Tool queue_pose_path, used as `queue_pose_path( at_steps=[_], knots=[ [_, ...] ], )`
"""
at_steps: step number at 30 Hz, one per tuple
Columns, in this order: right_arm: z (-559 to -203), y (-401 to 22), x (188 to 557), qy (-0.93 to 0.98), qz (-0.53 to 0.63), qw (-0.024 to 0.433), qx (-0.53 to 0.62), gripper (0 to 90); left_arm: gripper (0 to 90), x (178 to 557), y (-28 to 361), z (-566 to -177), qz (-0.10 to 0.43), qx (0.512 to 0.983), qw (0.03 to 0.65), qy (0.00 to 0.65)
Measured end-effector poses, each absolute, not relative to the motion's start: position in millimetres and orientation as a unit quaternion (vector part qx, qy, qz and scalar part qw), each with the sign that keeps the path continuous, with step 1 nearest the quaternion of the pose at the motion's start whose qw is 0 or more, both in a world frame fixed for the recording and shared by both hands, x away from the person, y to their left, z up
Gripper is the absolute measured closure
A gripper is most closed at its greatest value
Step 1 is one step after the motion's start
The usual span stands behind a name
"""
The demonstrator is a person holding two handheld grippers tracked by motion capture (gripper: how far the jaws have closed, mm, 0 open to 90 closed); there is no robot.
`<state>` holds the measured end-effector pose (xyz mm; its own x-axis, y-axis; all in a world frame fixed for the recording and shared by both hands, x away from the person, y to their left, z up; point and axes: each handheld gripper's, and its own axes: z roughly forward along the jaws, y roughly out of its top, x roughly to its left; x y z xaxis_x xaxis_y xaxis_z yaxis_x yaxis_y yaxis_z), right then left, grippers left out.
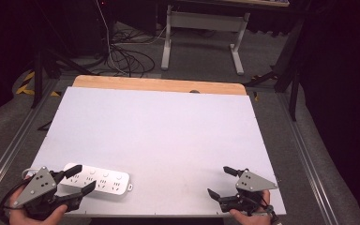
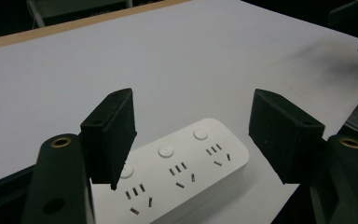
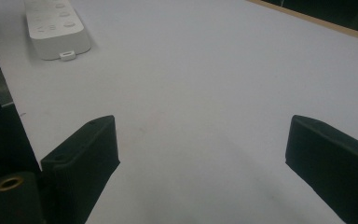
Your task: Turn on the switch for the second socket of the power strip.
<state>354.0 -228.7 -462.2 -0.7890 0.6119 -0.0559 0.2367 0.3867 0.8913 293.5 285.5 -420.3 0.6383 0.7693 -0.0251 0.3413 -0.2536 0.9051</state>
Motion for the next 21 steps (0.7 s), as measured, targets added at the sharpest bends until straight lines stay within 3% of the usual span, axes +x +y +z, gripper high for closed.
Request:
queue_pose_path(
  at_steps=[4,8,9,10,11,15,17,21],
  knots=[
    [-462.3,-228.3,354.0,0.811,0.488,0.191,0.261,9.8,35.2,294.0,285.8,-420.4,0.218,0.762,0.49,0.364],
    [-462.5,-228.1,354.0,0.811,0.488,0.189,0.261,9.8,45.1,293.2,287.4,-417.1,0.219,0.765,0.488,0.357],
    [-462.5,-228.0,354.0,0.811,0.488,0.189,0.26,9.8,54.1,293.1,287.6,-415.9,0.218,0.766,0.488,0.358],
    [-462.5,-228.0,354.0,0.811,0.488,0.189,0.26,9.8,54.1,293.9,288.6,-414.6,0.219,0.769,0.484,0.354],
    [-462.3,-228.0,353.8,0.812,0.487,0.19,0.26,9.8,67.0,294.8,289.2,-413.7,0.216,0.772,0.481,0.355],
    [-462.5,-227.9,353.9,0.812,0.487,0.189,0.26,9.8,83.8,302.0,293.2,-411.8,0.209,0.787,0.463,0.351],
    [-462.5,-227.9,354.0,0.812,0.487,0.189,0.26,9.8,88.8,303.2,293.6,-411.4,0.21,0.79,0.458,0.35],
    [-462.9,-227.6,354.3,0.812,0.487,0.188,0.26,9.8,89.7,307.5,294.1,-409.8,0.21,0.795,0.447,0.353]
  ],
)
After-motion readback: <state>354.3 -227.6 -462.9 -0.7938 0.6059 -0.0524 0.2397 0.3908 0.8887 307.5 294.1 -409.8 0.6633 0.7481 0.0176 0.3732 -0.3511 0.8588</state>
